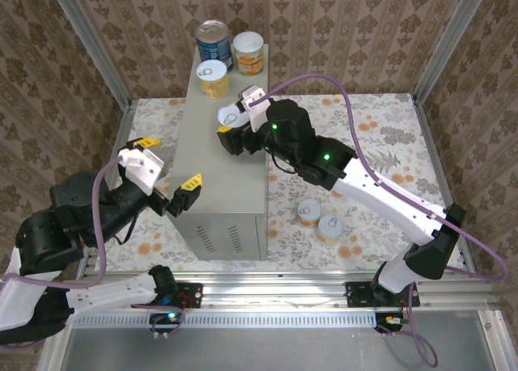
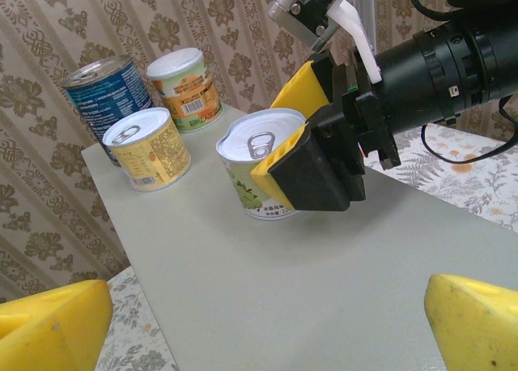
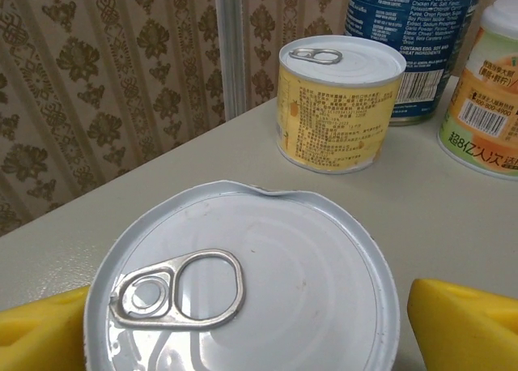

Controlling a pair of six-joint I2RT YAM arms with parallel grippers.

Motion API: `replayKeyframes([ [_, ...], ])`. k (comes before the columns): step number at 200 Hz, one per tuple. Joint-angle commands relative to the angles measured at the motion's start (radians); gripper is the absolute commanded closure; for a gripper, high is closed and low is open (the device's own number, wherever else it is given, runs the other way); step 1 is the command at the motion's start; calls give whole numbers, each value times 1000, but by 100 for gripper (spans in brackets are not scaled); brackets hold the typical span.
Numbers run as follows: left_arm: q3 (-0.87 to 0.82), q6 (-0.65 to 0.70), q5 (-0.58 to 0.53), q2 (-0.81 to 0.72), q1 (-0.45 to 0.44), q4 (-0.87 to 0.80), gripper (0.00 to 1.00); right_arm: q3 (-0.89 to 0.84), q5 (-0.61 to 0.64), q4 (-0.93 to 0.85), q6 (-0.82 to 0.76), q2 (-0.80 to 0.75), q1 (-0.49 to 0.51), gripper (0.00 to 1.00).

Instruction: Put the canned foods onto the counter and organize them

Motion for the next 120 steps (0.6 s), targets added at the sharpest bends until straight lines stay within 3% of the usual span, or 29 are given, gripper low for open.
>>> replayKeyframes([
  [1, -12, 4, -12, -1, 8, 22, 0, -11, 42, 32, -16, -39, -4, 6],
  [62, -30, -8, 6, 3, 8, 39, 0, -86, 50, 29, -15, -80, -4, 4],
  [120, -28, -12, 18, 6, 8, 44, 0, -101, 49, 53, -24, -60, -21, 17],
])
